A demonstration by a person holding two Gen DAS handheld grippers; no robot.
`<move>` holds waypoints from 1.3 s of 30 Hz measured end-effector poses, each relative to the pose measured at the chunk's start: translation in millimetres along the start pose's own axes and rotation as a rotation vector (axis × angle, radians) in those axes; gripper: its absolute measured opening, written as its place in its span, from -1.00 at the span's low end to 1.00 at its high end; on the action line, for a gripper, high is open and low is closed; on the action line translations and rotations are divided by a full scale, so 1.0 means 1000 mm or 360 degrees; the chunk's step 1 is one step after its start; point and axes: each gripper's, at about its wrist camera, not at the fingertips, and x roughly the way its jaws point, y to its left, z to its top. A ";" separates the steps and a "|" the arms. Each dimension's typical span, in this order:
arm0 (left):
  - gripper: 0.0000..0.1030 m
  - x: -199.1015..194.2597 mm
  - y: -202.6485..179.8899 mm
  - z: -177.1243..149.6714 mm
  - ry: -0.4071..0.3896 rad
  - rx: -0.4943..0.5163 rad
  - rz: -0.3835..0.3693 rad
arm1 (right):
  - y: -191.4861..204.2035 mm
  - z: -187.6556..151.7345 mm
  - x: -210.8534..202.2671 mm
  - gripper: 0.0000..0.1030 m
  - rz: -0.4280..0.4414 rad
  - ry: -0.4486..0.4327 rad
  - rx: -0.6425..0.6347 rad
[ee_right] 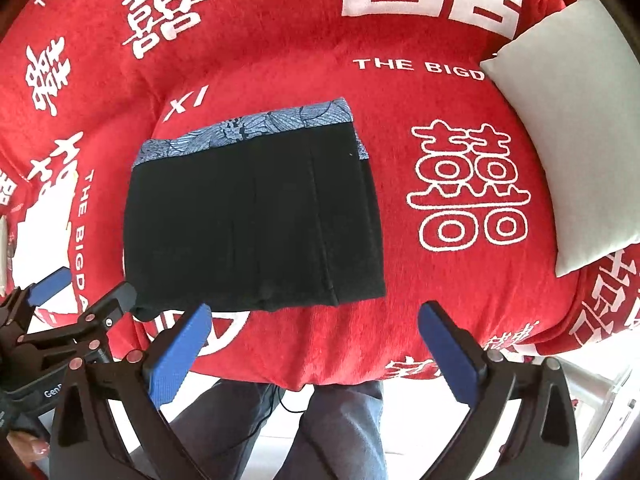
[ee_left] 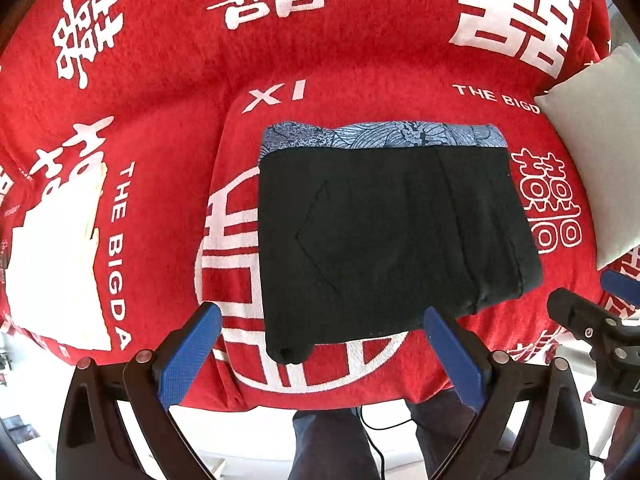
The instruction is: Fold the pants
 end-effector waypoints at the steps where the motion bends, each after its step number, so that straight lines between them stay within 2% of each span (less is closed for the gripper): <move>1: 0.97 0.000 0.000 0.000 0.0006 0.0001 -0.0006 | 0.000 0.000 -0.001 1.00 -0.0002 -0.0001 0.0003; 13: 0.97 0.001 0.002 0.004 0.0044 -0.0022 -0.0044 | -0.001 0.008 -0.006 1.00 0.0004 0.0004 0.0038; 39: 0.97 -0.001 0.007 0.003 0.0038 -0.0032 -0.0016 | 0.012 0.016 -0.007 1.00 0.0002 0.0005 -0.0015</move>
